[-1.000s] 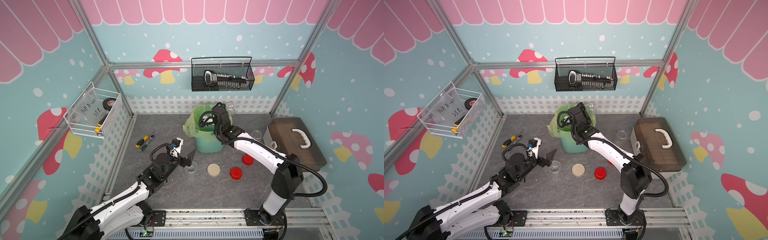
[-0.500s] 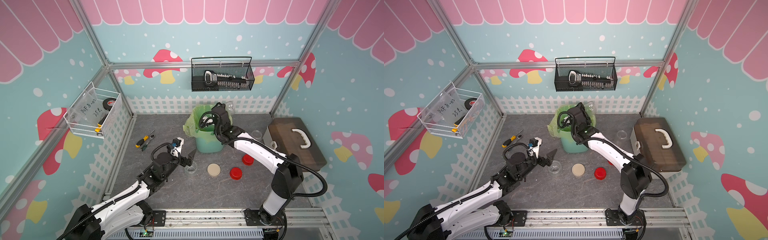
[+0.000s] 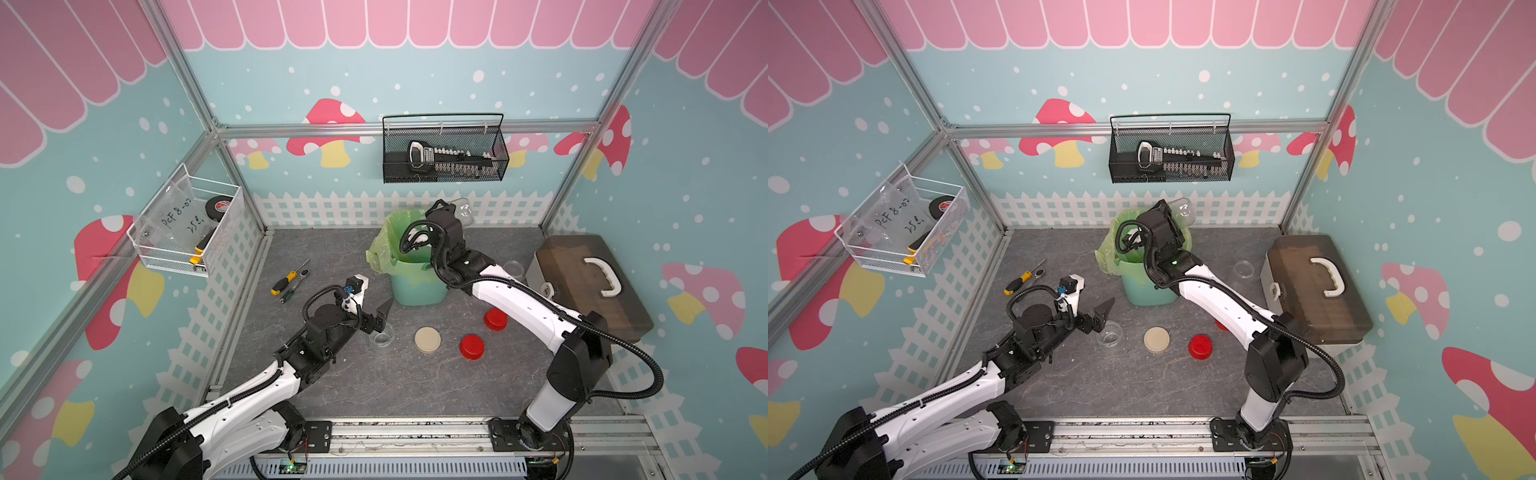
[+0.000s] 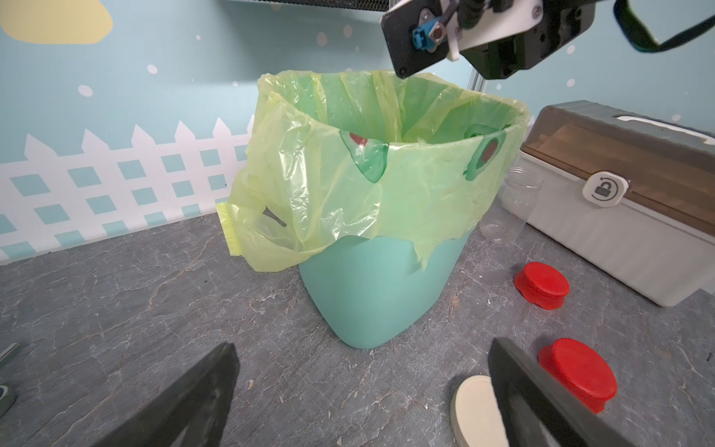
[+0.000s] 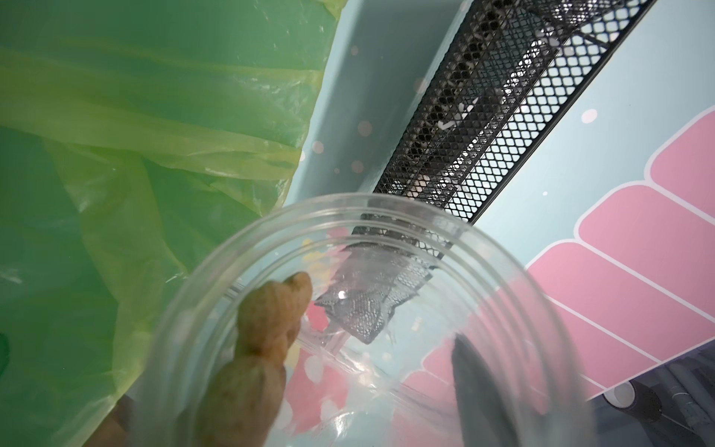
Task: Empty moldy peanuts from jars
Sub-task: Pour the moldy peanuts from the jar into the trash bin.
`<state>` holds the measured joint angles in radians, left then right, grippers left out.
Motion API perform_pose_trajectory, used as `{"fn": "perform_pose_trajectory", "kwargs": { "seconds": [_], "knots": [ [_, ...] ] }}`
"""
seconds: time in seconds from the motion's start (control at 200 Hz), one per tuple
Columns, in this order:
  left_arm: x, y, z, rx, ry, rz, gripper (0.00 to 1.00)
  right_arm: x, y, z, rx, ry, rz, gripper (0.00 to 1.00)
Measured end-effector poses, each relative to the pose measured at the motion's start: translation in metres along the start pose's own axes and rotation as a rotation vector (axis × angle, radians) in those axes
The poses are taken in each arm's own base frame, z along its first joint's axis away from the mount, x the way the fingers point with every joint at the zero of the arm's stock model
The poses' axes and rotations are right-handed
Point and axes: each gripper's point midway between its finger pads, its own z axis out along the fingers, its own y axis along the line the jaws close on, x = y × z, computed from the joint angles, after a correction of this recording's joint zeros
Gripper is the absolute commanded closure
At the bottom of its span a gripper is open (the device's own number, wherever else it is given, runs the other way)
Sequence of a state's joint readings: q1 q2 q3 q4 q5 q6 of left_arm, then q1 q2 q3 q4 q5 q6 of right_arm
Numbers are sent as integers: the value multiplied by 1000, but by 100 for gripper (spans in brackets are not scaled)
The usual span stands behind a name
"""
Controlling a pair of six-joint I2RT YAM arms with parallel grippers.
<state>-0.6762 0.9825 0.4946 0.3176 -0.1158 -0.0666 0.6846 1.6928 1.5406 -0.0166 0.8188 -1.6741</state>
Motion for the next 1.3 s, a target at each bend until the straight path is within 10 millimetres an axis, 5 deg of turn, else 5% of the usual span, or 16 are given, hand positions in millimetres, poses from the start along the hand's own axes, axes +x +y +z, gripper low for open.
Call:
{"fn": "perform_pose_trajectory", "kwargs": {
  "seconds": [0.615,1.006,1.301],
  "knots": [
    [0,0,0,0,1,0,1,-5,-5,-3,7,-12,18,62],
    [0,0,0,0,1,0,1,-21,28,-9,-140,-149,269,61],
    [0,0,0,0,1,0,1,28,9,-28,-197,-322,718,62]
  ]
}}
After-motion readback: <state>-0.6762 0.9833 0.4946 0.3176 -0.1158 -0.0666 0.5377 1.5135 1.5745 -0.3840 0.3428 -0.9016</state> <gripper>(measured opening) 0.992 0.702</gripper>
